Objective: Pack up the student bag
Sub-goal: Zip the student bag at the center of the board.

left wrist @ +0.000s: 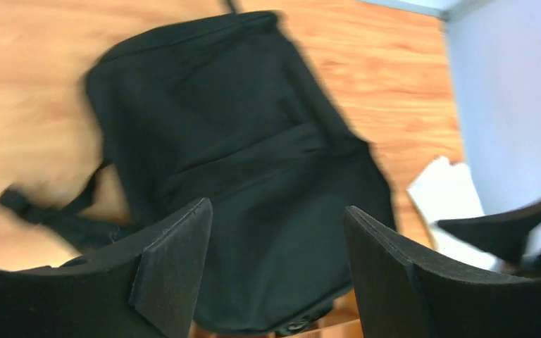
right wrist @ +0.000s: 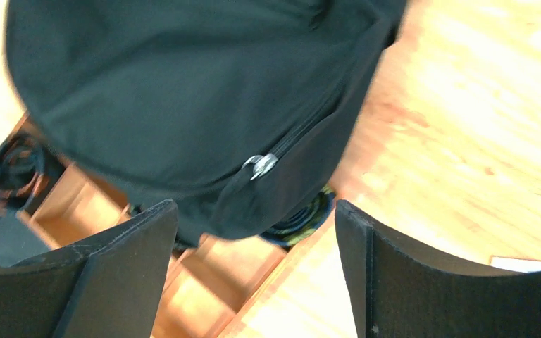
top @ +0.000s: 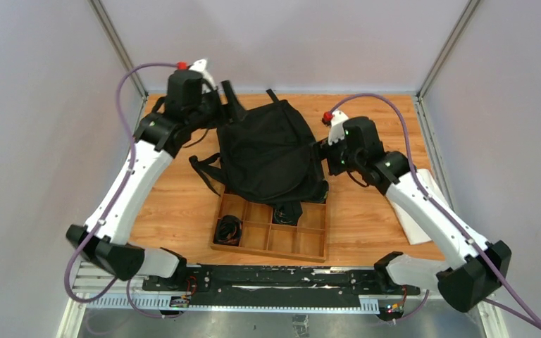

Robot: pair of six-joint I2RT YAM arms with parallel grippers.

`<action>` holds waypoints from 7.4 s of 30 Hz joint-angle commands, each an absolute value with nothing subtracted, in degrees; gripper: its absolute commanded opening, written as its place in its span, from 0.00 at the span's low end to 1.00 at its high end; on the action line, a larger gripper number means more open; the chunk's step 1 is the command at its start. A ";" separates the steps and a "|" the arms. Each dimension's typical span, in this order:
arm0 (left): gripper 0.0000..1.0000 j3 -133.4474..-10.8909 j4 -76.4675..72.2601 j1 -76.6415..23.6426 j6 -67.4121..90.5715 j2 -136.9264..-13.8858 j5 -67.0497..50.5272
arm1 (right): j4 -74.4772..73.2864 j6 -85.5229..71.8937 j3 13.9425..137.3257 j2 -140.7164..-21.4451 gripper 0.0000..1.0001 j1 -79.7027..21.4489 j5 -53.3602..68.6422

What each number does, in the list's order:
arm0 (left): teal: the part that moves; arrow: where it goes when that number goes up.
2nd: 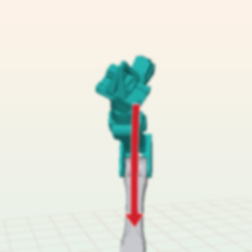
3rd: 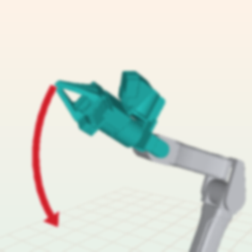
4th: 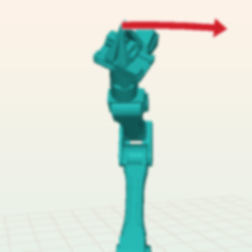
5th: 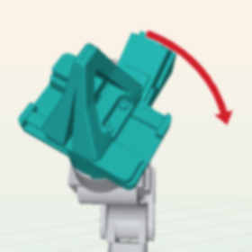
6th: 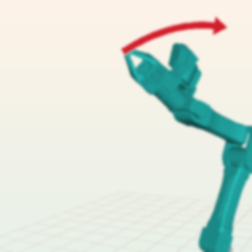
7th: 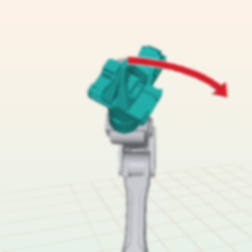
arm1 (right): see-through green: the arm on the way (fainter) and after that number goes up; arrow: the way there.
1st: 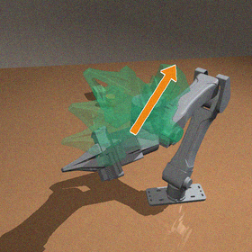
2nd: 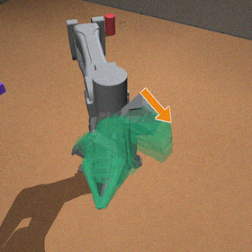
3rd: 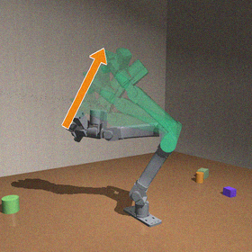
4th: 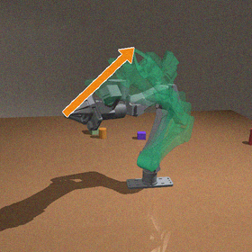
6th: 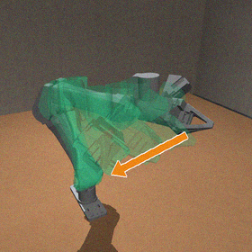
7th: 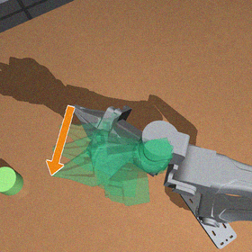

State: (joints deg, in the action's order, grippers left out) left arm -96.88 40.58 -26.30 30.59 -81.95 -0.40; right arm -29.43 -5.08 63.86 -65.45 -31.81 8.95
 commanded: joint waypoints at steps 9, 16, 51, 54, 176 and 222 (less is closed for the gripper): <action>0.83 -70.94 41.57 -13.27 31.27 -72.72 -8.62 | -29.93 -9.94 86.30 -92.86 0.87 -19.89 24.62; 0.81 -62.86 37.00 -13.21 34.03 -72.32 -14.50 | -31.22 -11.16 94.10 -104.58 0.88 -17.06 27.22; 0.00 -105.63 26.61 -29.35 39.84 -111.22 -30.22 | -31.48 -13.94 58.27 -67.83 0.39 -11.42 19.56; 0.00 -104.03 25.21 -29.70 40.63 -111.79 -30.97 | -35.46 -11.15 61.03 -65.31 0.55 -12.18 16.87; 0.19 -93.91 50.28 -40.08 39.90 -116.42 13.89 | -22.70 -12.79 66.70 -71.88 0.00 -34.28 -1.41; 0.00 -65.99 27.66 -40.08 16.49 -68.01 1.59 | -25.08 -17.44 58.54 -66.15 0.00 -35.95 12.64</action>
